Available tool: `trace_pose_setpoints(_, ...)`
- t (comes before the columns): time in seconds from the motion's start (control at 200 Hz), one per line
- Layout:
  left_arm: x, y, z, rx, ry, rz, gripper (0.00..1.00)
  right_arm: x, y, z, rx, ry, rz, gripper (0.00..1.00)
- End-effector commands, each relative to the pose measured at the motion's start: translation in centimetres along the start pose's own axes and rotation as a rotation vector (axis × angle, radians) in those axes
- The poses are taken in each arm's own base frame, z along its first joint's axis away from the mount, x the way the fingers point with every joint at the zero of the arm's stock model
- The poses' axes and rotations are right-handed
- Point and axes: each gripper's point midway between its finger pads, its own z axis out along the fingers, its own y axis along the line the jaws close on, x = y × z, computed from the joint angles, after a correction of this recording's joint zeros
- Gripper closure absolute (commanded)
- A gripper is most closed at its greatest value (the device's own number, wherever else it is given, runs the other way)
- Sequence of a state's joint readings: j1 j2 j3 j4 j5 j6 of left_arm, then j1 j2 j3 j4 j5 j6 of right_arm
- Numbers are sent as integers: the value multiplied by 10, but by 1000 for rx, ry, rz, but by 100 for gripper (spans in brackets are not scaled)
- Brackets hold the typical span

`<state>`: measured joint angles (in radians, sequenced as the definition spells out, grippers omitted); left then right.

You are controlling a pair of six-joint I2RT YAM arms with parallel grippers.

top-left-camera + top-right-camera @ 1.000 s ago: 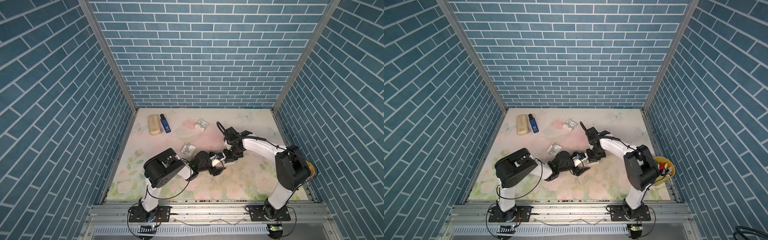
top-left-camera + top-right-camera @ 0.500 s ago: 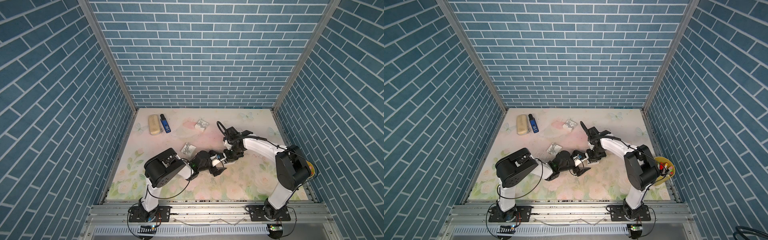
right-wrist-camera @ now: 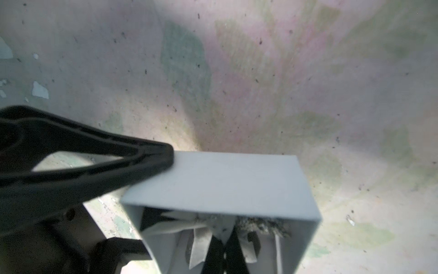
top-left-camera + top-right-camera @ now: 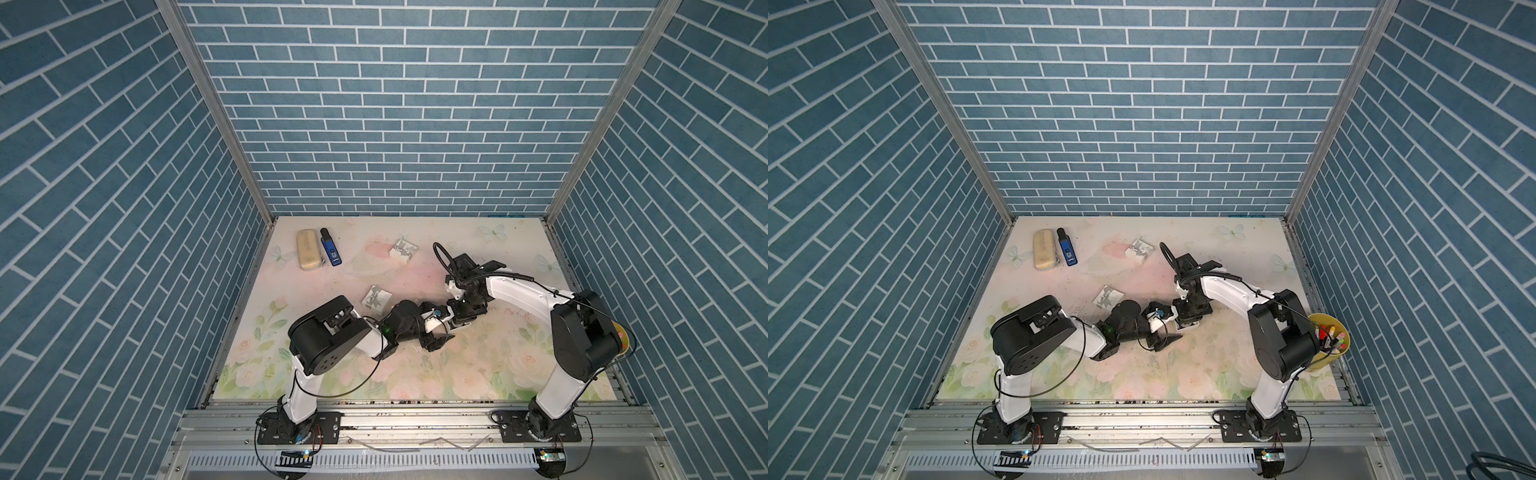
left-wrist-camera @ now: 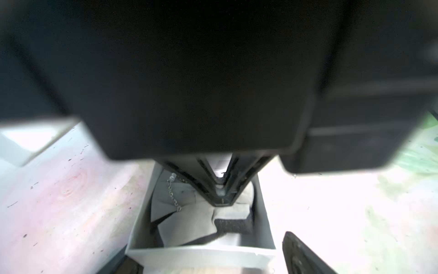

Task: Take the necklace out of the lift-off lid jewelry box
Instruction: Take out the inner lining from the jewelry box.

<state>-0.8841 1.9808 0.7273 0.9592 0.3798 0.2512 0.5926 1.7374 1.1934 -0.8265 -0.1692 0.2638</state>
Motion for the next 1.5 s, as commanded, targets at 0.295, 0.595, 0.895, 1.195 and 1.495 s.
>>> trace_pose_setpoints(0.295,11,2,8,-7,47,-37,18,1,13,-9,-51,3,29,100)
trace_pose_setpoints(0.595,20,-1,9,10,105,-66,14,-1,13,-22,-56,-23,57,100)
trace_pose_setpoints(0.895,24,0,7,-1,103,-74,20,-2,19,-24,-111,-37,78,100)
trace_pose_setpoints(1.195,21,2,0,-22,34,-73,22,-3,19,-27,-206,-62,130,100)
trace_pose_setpoints(1.495,27,4,2,-25,72,-86,21,-3,15,-33,-210,-76,154,100)
